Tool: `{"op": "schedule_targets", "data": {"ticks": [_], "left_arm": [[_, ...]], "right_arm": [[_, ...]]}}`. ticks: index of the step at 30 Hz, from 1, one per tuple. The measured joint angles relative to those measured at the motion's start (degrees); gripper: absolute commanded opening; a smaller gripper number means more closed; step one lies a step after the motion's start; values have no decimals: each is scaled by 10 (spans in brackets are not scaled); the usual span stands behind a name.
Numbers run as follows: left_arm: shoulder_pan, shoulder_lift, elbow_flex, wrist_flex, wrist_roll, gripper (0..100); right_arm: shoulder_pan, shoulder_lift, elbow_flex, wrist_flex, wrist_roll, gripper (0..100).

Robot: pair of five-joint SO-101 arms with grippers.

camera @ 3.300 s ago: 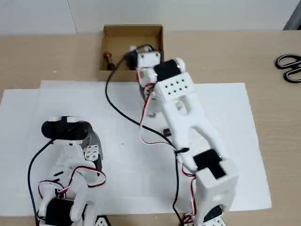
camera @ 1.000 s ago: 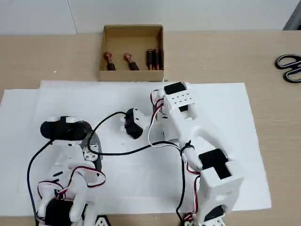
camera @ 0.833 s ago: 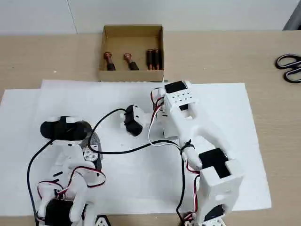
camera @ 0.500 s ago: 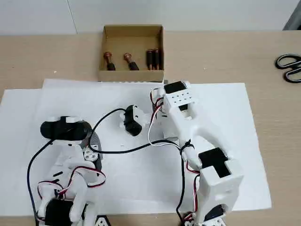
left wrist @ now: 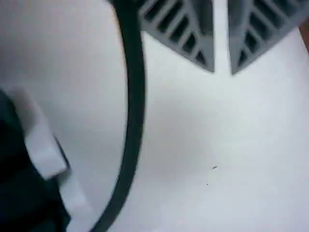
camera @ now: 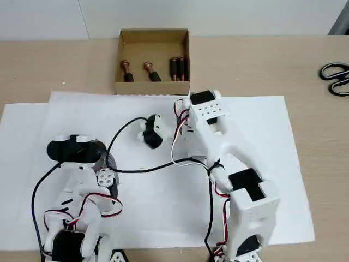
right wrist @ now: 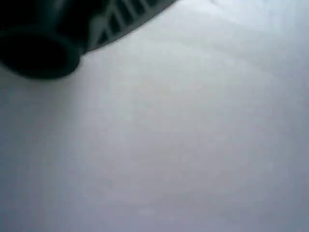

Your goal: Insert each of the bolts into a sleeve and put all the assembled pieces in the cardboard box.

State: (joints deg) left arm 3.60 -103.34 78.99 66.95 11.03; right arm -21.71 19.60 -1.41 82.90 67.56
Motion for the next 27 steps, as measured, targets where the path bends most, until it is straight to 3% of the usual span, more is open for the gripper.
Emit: {"op": "schedule_targets", "data": {"ticks": [9,14,27], "left_arm": [[0,0,0,-14,2,7],[0,0,-3,-15,57,7],[-26,49,-89,9,75,7]], "right_arm": [[1,-74,-5,48,-164,10],[25,-119,-5,64,-248,4],[238,-127,-4,139,-360,4]]}}
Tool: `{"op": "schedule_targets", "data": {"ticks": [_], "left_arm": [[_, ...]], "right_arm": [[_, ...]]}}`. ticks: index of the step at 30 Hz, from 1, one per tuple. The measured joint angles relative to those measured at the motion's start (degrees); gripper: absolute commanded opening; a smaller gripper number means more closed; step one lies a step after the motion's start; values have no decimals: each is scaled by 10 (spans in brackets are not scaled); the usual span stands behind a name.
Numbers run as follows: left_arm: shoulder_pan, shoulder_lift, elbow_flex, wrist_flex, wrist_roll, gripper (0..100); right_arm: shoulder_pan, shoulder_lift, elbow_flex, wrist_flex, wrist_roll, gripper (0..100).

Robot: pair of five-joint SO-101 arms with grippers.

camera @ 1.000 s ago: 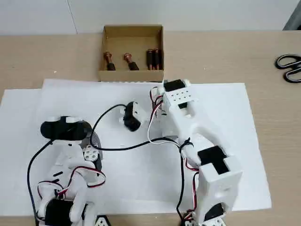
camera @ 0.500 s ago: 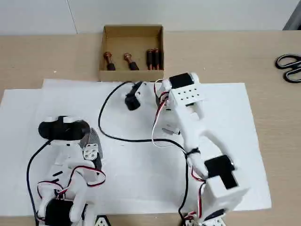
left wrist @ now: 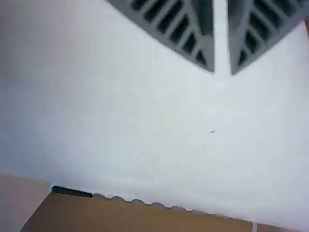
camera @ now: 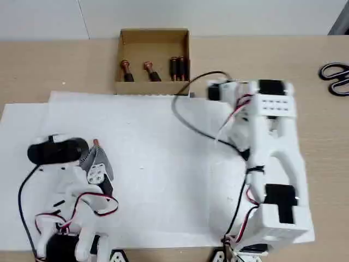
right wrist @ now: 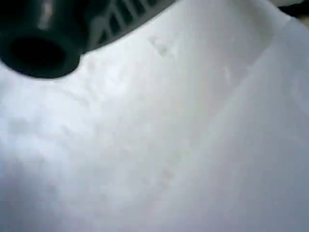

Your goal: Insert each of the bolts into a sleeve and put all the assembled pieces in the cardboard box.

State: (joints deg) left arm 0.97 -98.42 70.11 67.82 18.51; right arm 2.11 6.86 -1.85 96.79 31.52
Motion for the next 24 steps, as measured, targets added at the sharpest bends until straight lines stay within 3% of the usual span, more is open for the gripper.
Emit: {"op": "schedule_targets", "data": {"ticks": [8,19,24], "left_arm": [[-2,282,-232,55,0,7],[-28,643,-600,291,-1,7],[-75,725,-656,305,-102,8]], "right_arm": [[66,-5,76,0,-10,11],[189,-33,171,-43,-10,11],[208,-120,198,-47,5,11]]}}
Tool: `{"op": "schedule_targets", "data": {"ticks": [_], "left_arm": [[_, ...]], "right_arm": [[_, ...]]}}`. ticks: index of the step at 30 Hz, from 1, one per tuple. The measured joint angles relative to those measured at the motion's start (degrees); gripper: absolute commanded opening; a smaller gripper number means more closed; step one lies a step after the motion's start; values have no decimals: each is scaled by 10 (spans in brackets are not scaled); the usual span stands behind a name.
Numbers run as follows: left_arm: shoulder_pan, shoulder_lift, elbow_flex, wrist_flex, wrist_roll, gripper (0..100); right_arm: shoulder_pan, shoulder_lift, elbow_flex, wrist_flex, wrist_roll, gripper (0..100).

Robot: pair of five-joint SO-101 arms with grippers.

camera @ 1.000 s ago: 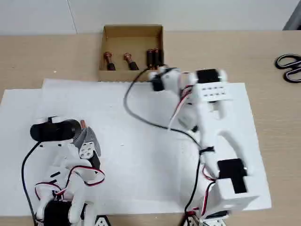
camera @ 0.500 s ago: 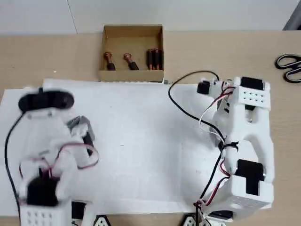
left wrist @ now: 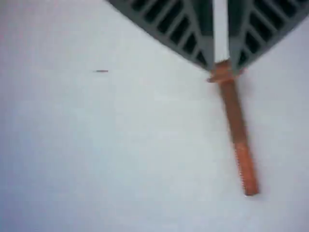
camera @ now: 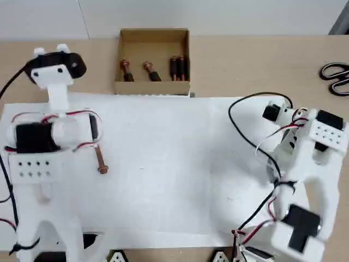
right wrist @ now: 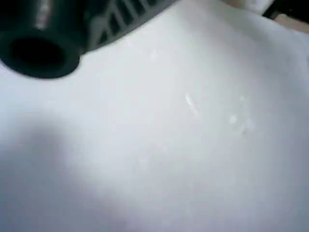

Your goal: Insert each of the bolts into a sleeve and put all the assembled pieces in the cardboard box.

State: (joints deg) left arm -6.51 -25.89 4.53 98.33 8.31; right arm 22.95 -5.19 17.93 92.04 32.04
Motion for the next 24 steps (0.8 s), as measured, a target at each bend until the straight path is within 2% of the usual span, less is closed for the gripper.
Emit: {"op": "schedule_targets", "data": {"ticks": [7,14,19,21,24], "left_arm": [[-5,40,-4,3,-276,7],[13,47,-4,10,-596,7],[12,47,42,10,-789,7],[2,47,76,10,-841,7],[-3,47,136,-4,-860,7]], "right_arm": [[4,-84,69,-29,8,10],[4,-93,95,-29,8,10],[4,-109,95,-29,8,10],[4,-114,95,-29,8,10],[4,-121,95,-29,8,10]]}}
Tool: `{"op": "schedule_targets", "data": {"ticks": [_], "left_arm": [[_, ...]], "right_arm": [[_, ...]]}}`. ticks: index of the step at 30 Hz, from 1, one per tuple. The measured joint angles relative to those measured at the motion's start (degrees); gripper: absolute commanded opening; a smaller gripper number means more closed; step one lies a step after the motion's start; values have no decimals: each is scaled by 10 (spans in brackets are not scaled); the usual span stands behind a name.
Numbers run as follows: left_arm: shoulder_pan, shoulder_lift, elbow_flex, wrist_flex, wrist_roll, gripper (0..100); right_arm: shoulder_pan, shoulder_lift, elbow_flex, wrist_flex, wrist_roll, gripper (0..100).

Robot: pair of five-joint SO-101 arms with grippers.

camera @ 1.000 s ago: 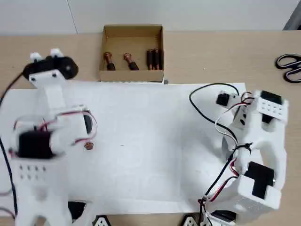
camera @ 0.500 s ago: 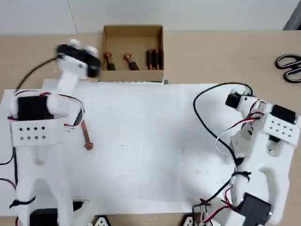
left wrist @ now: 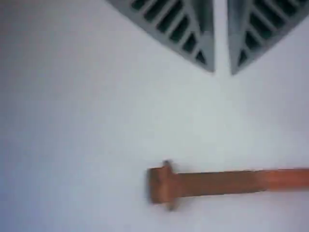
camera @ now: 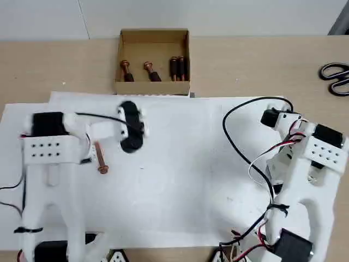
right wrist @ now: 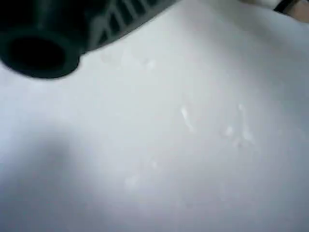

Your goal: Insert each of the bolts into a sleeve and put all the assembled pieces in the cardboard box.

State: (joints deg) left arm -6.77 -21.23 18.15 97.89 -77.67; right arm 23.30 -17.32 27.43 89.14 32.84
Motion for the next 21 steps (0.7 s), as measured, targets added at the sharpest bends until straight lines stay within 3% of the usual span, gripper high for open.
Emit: {"op": "schedule_targets", "data": {"ticks": [14,21], "left_arm": [[-19,1,120,-88,-1,58],[-41,16,188,-213,-1,58]], "right_arm": [[0,-23,0,0,-30,10],[0,-23,1,0,-30,10]]}}
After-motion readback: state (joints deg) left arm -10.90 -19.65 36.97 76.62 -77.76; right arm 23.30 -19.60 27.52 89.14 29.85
